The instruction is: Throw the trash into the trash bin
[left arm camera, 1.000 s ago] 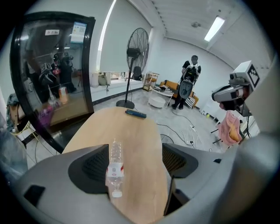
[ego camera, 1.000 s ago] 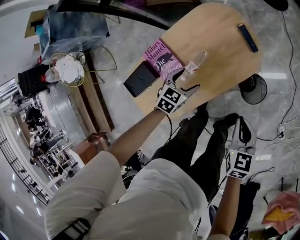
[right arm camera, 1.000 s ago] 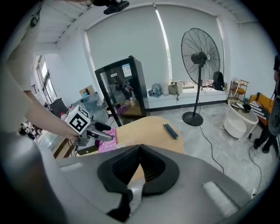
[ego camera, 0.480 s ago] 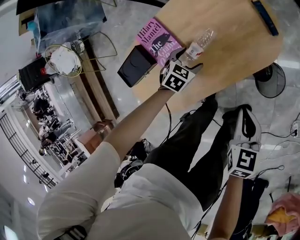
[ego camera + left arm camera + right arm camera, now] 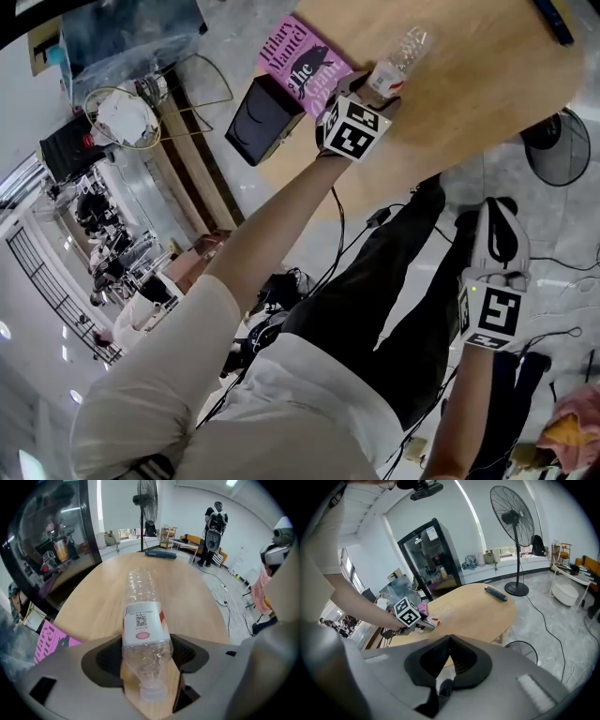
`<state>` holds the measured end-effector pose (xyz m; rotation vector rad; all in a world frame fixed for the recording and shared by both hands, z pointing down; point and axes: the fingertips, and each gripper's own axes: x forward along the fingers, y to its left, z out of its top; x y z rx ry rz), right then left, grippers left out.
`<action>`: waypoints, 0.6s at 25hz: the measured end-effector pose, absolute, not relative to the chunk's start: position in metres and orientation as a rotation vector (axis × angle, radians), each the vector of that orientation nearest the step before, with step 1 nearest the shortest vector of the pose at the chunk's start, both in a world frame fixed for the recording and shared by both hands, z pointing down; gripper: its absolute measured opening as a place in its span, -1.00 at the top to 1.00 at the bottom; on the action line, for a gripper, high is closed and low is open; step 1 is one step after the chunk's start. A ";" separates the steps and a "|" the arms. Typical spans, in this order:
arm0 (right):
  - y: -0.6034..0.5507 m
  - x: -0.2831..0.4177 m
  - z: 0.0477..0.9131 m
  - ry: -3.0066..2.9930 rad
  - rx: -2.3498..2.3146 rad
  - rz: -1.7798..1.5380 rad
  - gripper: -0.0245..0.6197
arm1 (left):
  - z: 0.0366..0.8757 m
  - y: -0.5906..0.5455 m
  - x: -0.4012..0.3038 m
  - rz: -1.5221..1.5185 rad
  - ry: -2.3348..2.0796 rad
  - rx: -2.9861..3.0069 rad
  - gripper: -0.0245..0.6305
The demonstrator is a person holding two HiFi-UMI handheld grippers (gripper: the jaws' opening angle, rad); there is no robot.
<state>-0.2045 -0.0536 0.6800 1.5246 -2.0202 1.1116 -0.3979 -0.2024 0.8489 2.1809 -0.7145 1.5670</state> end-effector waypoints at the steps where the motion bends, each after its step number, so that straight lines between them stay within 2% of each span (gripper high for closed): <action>1: -0.053 -0.204 0.682 -2.019 1.530 1.117 0.89 | 0.849 -0.202 -0.396 1.565 -0.708 2.185 0.00; 15: -0.028 -0.162 0.688 -1.999 1.585 1.131 0.89 | 0.826 -0.174 -0.341 1.568 -0.603 2.252 0.04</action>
